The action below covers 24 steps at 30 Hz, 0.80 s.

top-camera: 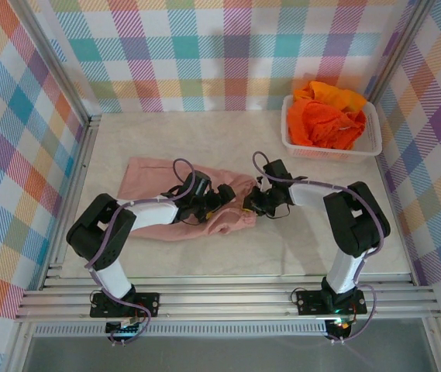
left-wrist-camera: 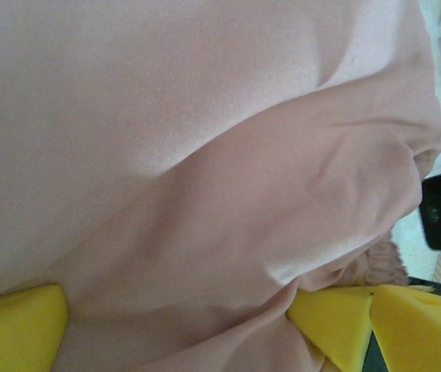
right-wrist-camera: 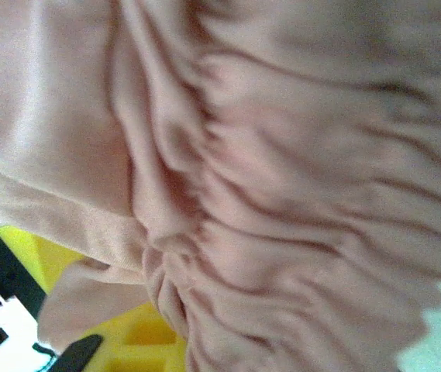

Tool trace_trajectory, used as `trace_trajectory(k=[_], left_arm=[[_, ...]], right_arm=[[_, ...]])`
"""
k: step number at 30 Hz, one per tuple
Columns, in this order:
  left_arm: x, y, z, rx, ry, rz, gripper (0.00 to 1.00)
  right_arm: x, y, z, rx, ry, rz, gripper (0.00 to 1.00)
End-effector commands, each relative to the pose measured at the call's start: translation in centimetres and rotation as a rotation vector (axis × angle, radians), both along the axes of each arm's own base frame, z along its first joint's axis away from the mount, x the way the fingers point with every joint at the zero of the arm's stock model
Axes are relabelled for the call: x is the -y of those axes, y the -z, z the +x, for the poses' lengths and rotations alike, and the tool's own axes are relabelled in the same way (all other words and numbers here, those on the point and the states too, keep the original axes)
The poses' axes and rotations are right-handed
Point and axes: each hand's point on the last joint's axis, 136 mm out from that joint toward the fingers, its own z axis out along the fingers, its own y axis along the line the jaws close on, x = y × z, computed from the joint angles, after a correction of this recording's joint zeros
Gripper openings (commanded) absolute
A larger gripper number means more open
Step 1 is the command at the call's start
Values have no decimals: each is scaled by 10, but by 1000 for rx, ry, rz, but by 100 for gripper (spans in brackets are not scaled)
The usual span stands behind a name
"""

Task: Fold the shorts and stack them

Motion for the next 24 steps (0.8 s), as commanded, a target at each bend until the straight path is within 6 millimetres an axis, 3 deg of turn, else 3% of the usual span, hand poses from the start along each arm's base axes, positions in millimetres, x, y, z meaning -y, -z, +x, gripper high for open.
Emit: trace_trajectory(k=[1,3,6,12,18,24], left_arm=[[-9,-22,-2,52,-11,20,100],[-16,-49,0,111,-17,31,100],[-32,-87,1,190,-34,54,100],[-81,-135,-8,300,-80,144,100],[-109,-135,-25,292,-80,208,100],[-100,-115,-29,244,-54,170,100]], right_arm=[[11,-4,1,53,-56,-111,5],[23,-9,1,81,-84,-184,0],[42,-23,-3,118,-134,-299,0],[104,-59,-14,174,-263,-606,0],[168,-106,-16,224,-384,-943,0],[201,-158,3,295,-414,-1164,0]])
